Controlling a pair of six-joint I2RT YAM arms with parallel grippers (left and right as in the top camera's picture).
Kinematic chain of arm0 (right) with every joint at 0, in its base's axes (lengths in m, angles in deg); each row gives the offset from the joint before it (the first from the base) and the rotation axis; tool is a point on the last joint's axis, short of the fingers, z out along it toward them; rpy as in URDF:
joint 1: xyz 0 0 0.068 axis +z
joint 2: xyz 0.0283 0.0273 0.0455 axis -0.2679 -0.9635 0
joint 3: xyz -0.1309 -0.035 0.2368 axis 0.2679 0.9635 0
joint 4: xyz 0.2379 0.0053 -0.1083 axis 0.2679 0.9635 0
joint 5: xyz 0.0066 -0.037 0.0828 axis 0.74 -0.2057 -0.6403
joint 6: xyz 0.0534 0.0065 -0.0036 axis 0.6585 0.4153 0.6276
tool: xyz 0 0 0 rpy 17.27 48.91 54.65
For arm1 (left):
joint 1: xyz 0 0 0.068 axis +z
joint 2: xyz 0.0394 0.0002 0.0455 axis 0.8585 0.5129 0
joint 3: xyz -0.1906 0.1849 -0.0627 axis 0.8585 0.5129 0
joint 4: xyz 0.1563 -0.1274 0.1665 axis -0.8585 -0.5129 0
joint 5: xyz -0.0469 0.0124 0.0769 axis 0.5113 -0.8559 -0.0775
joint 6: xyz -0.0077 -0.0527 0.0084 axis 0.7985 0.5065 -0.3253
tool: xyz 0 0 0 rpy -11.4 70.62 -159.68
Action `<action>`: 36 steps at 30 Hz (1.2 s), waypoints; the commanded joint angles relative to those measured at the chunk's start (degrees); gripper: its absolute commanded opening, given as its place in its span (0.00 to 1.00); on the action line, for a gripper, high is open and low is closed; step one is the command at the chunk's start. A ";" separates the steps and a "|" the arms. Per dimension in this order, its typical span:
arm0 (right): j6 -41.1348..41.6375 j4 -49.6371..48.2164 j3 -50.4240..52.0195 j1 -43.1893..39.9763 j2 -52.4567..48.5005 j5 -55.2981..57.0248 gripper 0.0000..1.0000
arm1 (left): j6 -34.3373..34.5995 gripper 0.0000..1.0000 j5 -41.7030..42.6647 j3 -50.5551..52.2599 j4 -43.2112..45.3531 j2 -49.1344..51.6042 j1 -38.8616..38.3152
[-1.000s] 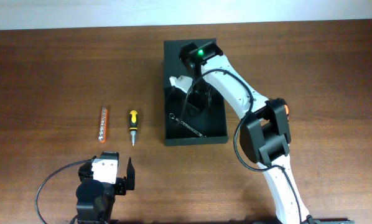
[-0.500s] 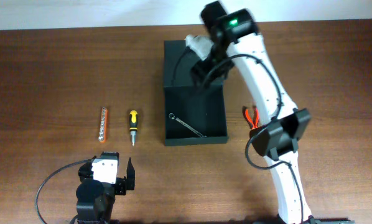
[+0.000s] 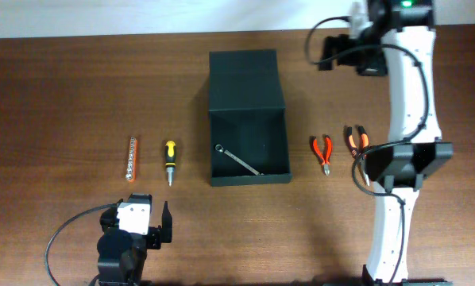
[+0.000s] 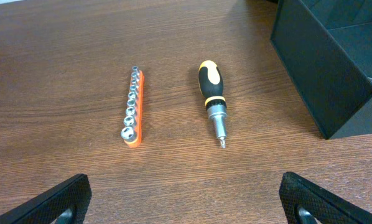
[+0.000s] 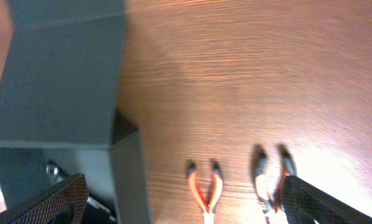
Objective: Pack container
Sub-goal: 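Raise the right gripper and move it right over the needle-nose pliers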
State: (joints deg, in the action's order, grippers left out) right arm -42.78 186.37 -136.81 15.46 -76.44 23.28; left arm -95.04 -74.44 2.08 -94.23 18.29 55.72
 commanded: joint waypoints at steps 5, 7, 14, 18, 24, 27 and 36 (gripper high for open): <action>-1.51 0.37 1.60 -4.17 7.87 2.69 0.99 | 0.48 0.99 -0.68 -1.07 0.15 0.00 -0.17; -1.51 0.37 4.57 -4.02 10.49 6.49 0.99 | 0.48 0.99 -0.68 -1.07 0.15 0.00 -0.17; -1.92 0.35 23.74 -4.09 19.30 12.63 0.99 | 0.48 0.99 -0.68 -1.07 0.15 0.00 -0.17; -7.82 -0.44 36.02 -4.07 21.33 12.59 0.99 | 0.48 0.99 -0.68 -1.07 0.15 0.00 -0.17; -16.04 -7.74 45.83 -4.07 21.33 8.28 0.99 | 0.48 0.99 -0.68 -1.07 0.17 0.00 -0.17; -15.98 -9.51 48.02 -4.07 21.33 8.28 0.99 | 0.48 0.99 -0.68 -1.07 0.17 0.00 -0.17; -11.91 -15.72 55.82 -4.09 21.29 10.95 0.99 | 0.48 0.99 -0.85 -1.07 0.17 0.00 -0.17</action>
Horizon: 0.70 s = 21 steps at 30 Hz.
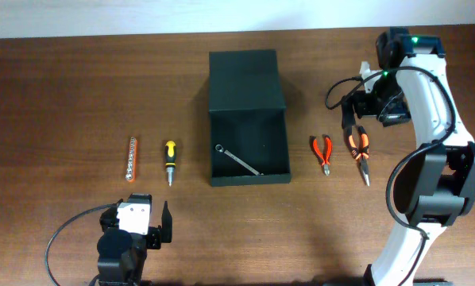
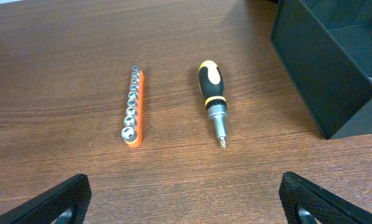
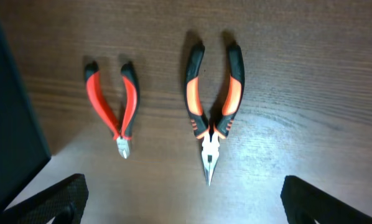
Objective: Pack container
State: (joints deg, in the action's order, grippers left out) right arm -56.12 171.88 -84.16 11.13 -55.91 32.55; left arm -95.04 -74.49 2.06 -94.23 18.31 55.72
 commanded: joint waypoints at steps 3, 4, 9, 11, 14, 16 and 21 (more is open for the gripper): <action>0.66 -3.96 6.32 0.15 0.70 2.08 0.99 | 0.48 0.99 -0.81 -1.05 0.17 -0.02 -0.17; -0.22 -4.66 7.02 0.13 0.70 2.08 0.99 | 0.48 0.99 -0.81 -1.05 0.17 -0.02 -0.17; -4.42 -5.90 7.69 -0.68 0.59 2.91 0.99 | 0.48 0.99 -0.81 -1.05 0.15 -0.02 -0.17; -4.02 -6.16 7.69 -2.10 0.59 4.57 0.99 | 0.48 0.99 -0.81 -1.05 0.15 -0.02 -0.17; -1.55 -6.97 7.69 -4.83 0.57 4.66 0.99 | 0.48 0.99 -0.81 -1.05 0.15 -0.02 -0.17; 0.13 -7.69 7.69 -7.80 0.46 4.39 0.99 | 0.48 0.99 -0.81 -1.05 0.15 -0.02 -0.17; -3.58 -7.52 7.72 -11.15 0.24 2.01 0.99 | 0.48 0.99 -0.81 -1.05 0.15 -0.02 -0.17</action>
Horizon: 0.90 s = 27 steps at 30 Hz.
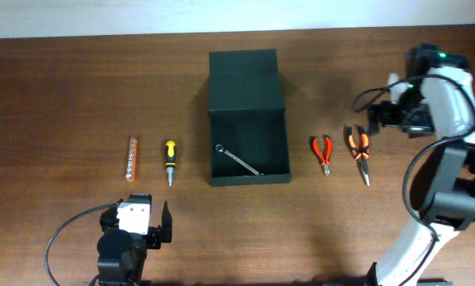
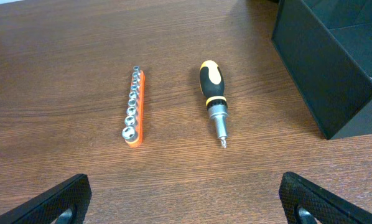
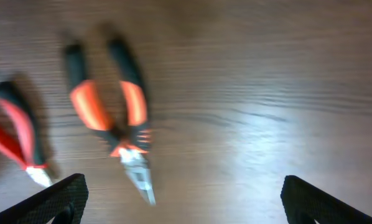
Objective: Pack container
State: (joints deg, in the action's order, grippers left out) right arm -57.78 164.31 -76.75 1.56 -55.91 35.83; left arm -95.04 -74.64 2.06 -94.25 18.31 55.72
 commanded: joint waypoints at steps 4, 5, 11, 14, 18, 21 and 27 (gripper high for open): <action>-4.00 -0.39 0.31 -2.16 0.04 -3.43 0.99 | 0.48 0.99 -0.66 -1.05 0.17 -0.02 -0.17; -4.68 -0.44 0.31 -2.14 -0.09 -3.48 0.99 | 0.48 0.99 -0.66 -1.05 0.17 -0.02 -0.17; -4.70 -0.22 0.46 -2.05 -2.34 -3.39 0.99 | 0.48 0.99 -0.66 -1.05 0.17 -0.02 -0.17; -4.68 -0.22 0.83 -2.08 -3.19 -3.41 0.99 | 0.48 0.99 -0.66 -1.05 0.17 -0.02 -0.17; -4.68 -0.39 0.83 -2.05 -3.32 -3.43 0.99 | 0.48 0.99 -0.66 -1.05 0.17 -0.02 -0.17; -4.68 -0.02 1.05 -2.01 -3.34 -4.96 0.99 | 0.48 0.99 -0.66 -1.05 0.17 -0.02 -0.17; -4.48 -3.74 6.99 -0.48 -3.37 -4.70 0.99 | 0.48 0.99 -0.66 -1.05 0.15 -0.02 -0.17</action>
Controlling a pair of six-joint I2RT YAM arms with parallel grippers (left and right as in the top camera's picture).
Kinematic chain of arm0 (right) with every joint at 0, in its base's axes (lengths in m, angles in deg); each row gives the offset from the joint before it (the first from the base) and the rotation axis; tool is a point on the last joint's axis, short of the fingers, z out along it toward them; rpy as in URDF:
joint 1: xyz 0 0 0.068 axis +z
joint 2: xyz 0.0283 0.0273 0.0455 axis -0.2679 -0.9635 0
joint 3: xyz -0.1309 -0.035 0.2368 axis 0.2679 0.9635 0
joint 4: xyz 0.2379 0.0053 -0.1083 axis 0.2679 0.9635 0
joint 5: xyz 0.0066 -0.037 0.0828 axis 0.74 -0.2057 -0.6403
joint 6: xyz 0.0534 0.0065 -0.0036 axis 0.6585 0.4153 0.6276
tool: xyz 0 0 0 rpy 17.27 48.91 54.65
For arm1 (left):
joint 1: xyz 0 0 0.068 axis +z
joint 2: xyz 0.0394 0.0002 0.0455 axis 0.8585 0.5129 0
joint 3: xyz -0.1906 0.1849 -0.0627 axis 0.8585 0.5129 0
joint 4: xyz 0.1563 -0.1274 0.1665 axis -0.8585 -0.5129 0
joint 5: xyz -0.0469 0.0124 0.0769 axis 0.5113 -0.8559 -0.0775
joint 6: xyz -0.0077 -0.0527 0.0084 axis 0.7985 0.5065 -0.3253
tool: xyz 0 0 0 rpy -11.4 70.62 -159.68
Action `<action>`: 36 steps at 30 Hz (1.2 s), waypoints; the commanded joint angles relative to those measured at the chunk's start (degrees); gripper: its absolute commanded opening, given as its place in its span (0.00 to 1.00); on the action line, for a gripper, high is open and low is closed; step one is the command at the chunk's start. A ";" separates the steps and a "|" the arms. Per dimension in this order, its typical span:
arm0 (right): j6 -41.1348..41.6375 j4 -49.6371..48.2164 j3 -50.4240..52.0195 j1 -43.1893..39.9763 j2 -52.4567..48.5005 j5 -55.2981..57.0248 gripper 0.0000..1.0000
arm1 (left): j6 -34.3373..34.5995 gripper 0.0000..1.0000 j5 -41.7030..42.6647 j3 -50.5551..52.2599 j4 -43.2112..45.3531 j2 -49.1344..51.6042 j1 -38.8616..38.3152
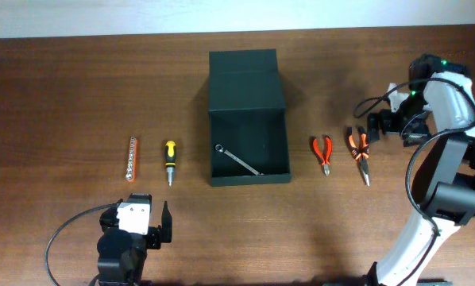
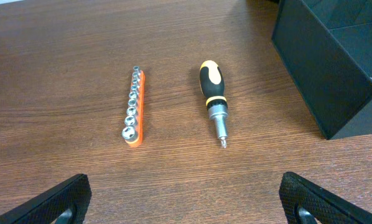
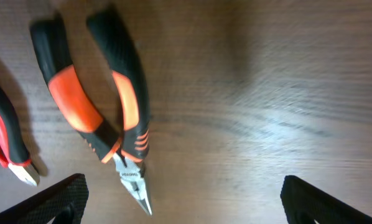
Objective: Pack container
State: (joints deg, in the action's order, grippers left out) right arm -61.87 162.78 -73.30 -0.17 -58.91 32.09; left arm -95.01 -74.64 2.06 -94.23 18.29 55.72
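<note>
A black open box (image 1: 249, 119) stands mid-table with a metal wrench (image 1: 237, 160) lying inside. Left of it lie a yellow-black screwdriver (image 1: 170, 161) (image 2: 213, 102) and an orange socket rail (image 1: 132, 158) (image 2: 134, 107). Right of the box lie small red cutters (image 1: 323, 153) (image 3: 4, 135) and orange-black long-nose pliers (image 1: 359, 152) (image 3: 99, 106). My right gripper (image 3: 183, 202) is open, low over the table just right of the pliers. My left gripper (image 2: 186, 199) is open near the table's front edge, before the screwdriver and rail.
The box lid (image 1: 244, 79) stands up at the far side of the box. The box's near corner (image 2: 335, 93) shows at the right of the left wrist view. The right arm (image 1: 444, 143) reaches along the table's right side.
My right gripper has come lower and slightly back toward the pliers, which now look larger and sharper in the wrist view. The left arm and all tools are unmoved.
My right gripper was first up beyond the box's far right corner. Then it was over the two pliers, then further right past the long-nose pliers. Now it sits lower, just right of them. The left gripper stayed open and still throughout.
</note>
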 commanded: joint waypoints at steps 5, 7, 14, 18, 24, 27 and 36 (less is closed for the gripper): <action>-0.37 -4.26 6.38 1.42 -0.39 -0.98 0.99 | 0.46 0.99 -0.66 -1.05 0.15 0.00 -0.17; -0.35 -4.50 6.38 1.40 -0.39 -0.98 0.99 | 0.46 0.99 -0.66 -1.05 0.15 0.00 -0.17; 4.02 -8.00 6.38 1.44 -0.39 -1.01 0.99 | 0.46 0.99 -0.66 -1.05 0.15 0.00 -0.17; 4.02 -8.70 6.38 1.44 -0.44 -0.94 0.99 | 0.46 0.99 -0.66 -1.05 0.13 0.00 -0.17; 4.20 -10.40 6.38 1.44 -0.50 -0.94 0.99 | 0.46 0.99 -0.63 -1.05 0.13 0.00 -0.17; 4.31 -10.88 6.38 1.44 -0.50 -0.94 0.99 | 0.46 0.99 -0.63 -1.05 0.13 0.00 -0.17; 5.70 -12.13 6.58 1.44 -0.61 -0.74 0.99 | 0.46 0.99 -0.66 -1.05 0.13 0.00 -0.17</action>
State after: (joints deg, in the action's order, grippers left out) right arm -56.88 150.76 -67.22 0.97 -59.15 31.68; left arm -95.04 -74.64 2.06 -94.25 18.29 55.72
